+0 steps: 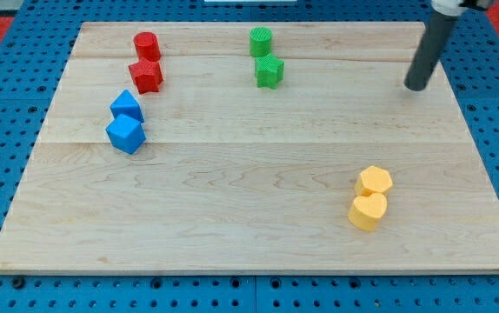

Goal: Slide the green star to the top left of the yellow heart

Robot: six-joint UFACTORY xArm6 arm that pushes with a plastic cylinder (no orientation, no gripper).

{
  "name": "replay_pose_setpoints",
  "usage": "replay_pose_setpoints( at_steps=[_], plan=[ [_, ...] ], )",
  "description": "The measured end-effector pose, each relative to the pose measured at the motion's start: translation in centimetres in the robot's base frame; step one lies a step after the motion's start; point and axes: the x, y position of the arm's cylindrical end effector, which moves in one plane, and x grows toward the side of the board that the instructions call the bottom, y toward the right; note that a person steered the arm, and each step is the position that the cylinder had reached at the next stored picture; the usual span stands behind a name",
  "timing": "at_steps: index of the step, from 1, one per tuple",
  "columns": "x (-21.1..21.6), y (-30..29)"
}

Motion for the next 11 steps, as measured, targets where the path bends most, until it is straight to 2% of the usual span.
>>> replay_pose_setpoints(
  at_steps=[1, 4, 5, 6, 8, 9, 11],
  plan=[
    [-3.9, -4.7],
    [-4.9, -18.4],
    [-2.1, -20.5],
    [3.6, -20.5],
    [1.0, -24.5],
    [3.5, -26.9],
    [8.6, -26.4]
  ],
)
